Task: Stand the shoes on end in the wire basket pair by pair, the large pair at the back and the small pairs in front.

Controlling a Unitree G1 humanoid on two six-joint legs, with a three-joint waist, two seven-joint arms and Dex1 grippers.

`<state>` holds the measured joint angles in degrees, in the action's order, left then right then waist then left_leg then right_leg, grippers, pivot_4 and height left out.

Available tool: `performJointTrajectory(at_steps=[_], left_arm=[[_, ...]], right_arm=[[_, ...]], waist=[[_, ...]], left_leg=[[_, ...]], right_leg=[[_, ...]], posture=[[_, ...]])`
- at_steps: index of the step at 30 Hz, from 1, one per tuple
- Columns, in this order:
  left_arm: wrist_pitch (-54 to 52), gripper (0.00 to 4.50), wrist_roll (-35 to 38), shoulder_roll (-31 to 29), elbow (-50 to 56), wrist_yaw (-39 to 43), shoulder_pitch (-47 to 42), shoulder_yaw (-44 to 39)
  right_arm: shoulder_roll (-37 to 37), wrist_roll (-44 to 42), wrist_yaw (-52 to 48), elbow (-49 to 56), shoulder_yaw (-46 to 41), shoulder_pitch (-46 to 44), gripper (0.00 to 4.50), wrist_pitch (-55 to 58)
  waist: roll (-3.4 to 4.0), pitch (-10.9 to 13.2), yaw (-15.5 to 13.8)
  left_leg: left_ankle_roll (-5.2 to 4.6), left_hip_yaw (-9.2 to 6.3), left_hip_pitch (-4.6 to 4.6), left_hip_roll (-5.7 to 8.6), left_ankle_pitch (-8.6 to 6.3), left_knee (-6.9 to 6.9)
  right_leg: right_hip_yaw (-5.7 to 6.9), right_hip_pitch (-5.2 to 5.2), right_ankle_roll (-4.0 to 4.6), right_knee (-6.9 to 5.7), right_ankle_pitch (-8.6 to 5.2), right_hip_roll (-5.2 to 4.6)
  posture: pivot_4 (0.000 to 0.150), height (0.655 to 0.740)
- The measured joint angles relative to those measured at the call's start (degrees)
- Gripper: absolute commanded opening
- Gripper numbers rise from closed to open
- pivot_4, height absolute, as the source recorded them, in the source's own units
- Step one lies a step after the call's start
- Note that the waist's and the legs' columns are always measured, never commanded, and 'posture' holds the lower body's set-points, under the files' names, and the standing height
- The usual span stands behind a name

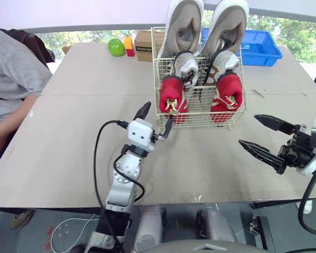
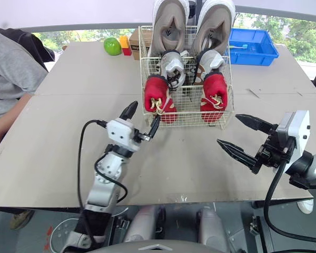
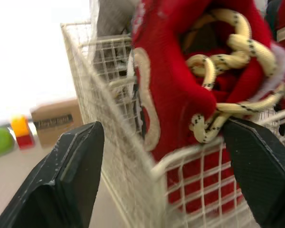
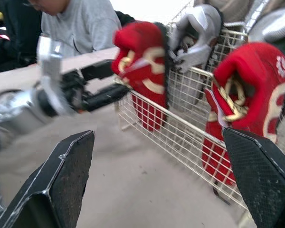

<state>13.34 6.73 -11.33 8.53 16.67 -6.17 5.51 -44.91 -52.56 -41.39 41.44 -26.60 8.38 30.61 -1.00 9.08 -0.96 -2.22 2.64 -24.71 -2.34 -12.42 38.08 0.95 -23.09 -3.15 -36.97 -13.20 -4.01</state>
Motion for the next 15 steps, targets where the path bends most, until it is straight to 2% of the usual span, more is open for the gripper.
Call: performJointTrajectory(at_steps=[3, 4, 7, 11, 15], left_arm=[[-8.16, 4.26, 10.25, -4.68, 6.46, 6.31, 1.50, -1.13], [-12.38, 4.26, 15.41, -8.37, 10.80, 10.09, 3.65, -1.76], [-18.40, 4.26, 22.07, -13.70, 15.70, 14.30, 6.80, -4.29], [-22.51, 4.26, 25.83, -16.77, 18.62, 16.56, 8.69, -7.40], [-25.48, 4.26, 27.67, -21.48, 21.83, 20.20, 15.64, -9.49]], right_arm=[[0.19, 2.05, -1.82, -1.18, 1.01, 0.70, 4.17, -1.41], [0.18, 2.97, -3.18, -2.72, 0.94, 1.81, 4.17, -2.14], [0.16, 4.69, -6.21, -6.03, 0.71, 3.45, 4.17, -3.55], [0.16, 6.92, -9.11, -9.26, 0.24, 4.73, 4.17, -5.19], [0.17, 8.79, -11.27, -11.46, -1.05, 7.16, 4.17, -7.18]], waist=[[-0.01, 0.01, 0.03], [0.00, 0.01, 0.13], [0.01, 0.03, 0.14], [0.06, 0.05, 0.00], [0.05, 0.06, 0.16]], left_leg=[[0.00, 0.00, 0.00, -0.01, 0.00, 0.00], [0.00, -0.01, 0.02, -0.12, -0.01, -0.02], [-0.01, 0.02, 0.01, -0.13, -0.02, -0.03], [-0.01, 0.03, 0.02, -0.10, -0.02, -0.02], [0.00, 0.09, 0.02, -0.14, -0.04, -0.11]], right_leg=[[0.00, -0.01, 0.00, 0.00, -0.01, -0.01], [-0.04, -0.01, 0.01, 0.01, -0.01, -0.03], [-0.07, -0.04, 0.01, 0.02, -0.01, -0.02], [-0.08, -0.04, -0.01, 0.02, -0.03, -0.04], [-0.15, -0.11, 0.01, 0.09, -0.03, -0.03]], posture=[[0.150, 0.7400], [0.150, 0.7400], [0.150, 0.7400], [0.150, 0.7400], [0.150, 0.7400]])
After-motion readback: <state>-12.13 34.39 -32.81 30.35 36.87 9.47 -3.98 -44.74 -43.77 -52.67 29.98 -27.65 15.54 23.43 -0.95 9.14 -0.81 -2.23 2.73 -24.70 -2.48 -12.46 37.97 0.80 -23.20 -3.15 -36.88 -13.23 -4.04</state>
